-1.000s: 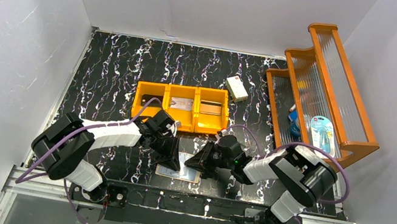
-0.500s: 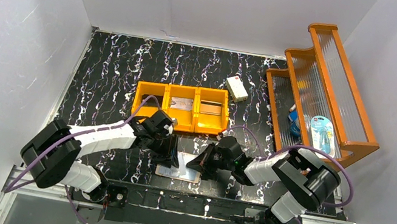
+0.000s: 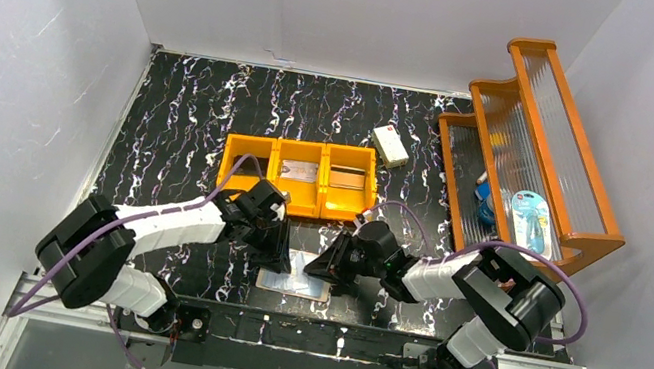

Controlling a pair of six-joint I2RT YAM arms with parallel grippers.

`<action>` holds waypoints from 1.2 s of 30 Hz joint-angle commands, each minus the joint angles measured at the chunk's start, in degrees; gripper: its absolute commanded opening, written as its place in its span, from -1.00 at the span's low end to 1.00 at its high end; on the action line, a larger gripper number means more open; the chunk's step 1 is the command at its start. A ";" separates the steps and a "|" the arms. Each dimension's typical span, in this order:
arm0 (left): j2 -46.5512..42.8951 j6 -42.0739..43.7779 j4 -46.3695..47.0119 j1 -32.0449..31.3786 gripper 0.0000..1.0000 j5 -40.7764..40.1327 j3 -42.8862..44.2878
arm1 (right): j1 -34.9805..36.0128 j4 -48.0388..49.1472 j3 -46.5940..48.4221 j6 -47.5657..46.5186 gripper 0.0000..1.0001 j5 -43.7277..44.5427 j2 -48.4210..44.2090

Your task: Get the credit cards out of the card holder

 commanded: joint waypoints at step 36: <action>1.06 -3.14 2.53 -0.04 -0.69 -2.91 -11.65 | 1.57 9.21 1.96 -0.83 -0.42 -6.53 4.51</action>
